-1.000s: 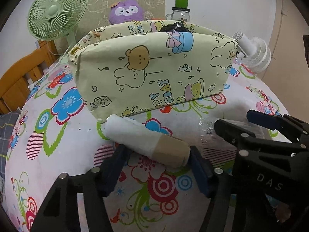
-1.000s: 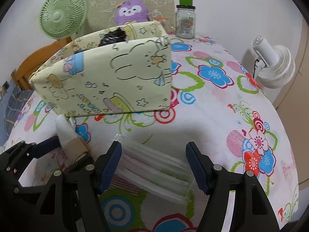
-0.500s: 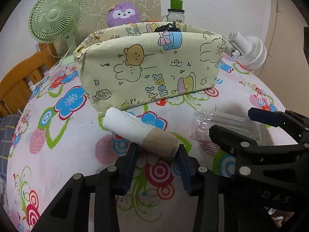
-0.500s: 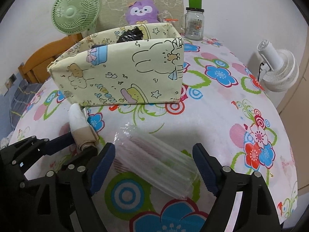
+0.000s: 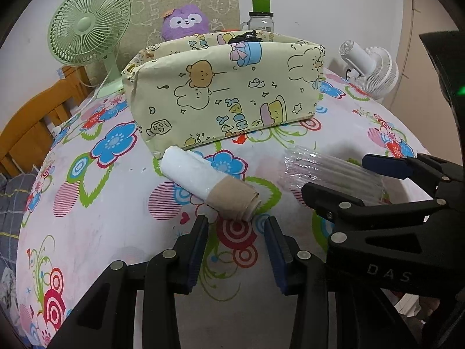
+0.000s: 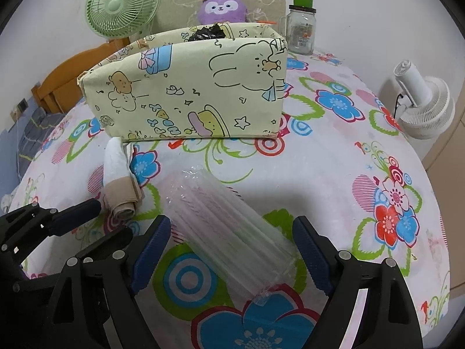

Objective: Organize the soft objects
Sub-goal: 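Lower both tools toward the white rolled towel and the clear plastic bag, then grasp the white rolled towel with the left tool while the right tool grasps the clear bag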

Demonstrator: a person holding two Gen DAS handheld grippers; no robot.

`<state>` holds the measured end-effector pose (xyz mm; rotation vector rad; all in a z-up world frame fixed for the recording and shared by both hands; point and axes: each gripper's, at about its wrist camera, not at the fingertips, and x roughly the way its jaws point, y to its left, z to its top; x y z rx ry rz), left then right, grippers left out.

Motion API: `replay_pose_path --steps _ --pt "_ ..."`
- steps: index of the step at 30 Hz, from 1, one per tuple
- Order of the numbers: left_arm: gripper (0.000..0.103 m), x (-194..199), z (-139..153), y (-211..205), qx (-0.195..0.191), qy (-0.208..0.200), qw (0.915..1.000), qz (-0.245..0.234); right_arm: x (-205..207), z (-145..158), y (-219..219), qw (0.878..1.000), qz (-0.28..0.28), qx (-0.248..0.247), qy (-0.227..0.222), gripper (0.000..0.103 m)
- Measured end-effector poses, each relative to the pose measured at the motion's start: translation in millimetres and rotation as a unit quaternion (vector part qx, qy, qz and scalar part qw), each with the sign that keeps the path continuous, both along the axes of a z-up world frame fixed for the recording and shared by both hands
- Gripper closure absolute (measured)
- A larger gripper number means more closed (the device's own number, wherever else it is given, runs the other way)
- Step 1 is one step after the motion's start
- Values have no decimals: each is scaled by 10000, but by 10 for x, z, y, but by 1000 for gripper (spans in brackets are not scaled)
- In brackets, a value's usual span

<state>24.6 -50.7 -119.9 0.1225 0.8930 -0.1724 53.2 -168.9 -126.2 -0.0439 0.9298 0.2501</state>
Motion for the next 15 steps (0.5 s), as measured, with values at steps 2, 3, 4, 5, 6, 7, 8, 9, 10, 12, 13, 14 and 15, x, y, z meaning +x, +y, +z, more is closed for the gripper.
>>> replay_pose_path --steps 2,3,4,5,6,7,8,9,10,12,13,14,15 --pt "60 0 5 -4 -7 21 10000 -18 21 -13 -5 10000 -56 -4 32 17" --pt "59 -1 7 -6 1 26 10000 -16 34 -21 3 9999 -93 -52 44 18" --pt "58 -1 7 -1 -12 39 10000 -21 38 -20 10 9999 -115 -101 15 22" --pt "58 8 12 8 -32 52 10000 -20 41 -17 20 9998 -142 -157 -16 28" --pt "57 17 12 21 -65 72 10000 -22 43 -14 27 9997 -144 -205 -40 29" --pt "55 29 12 33 -83 83 9999 -21 51 -12 32 9997 -124 -190 -33 31" --pt "47 48 13 49 -57 70 10000 22 60 -11 33 9998 -111 -190 -37 36" --pt "42 69 12 63 -19 43 10000 65 60 -5 45 9998 -67 -178 -43 42" --pt "40 84 12 70 35 19 10000 90 59 4 65 9998 -35 -208 -72 47" --pt "33 126 10 92 77 -22 9999 84 76 7 83 9999 -2 -159 -51 49" --pt "32 151 10 104 92 -36 9999 86 86 9 88 9999 8 -144 -53 52" --pt "29 177 11 122 98 -55 9999 73 96 9 92 9999 15 -124 -53 54" --pt "26 207 8 140 105 -63 9999 69 111 9 96 9999 21 -96 -44 55"
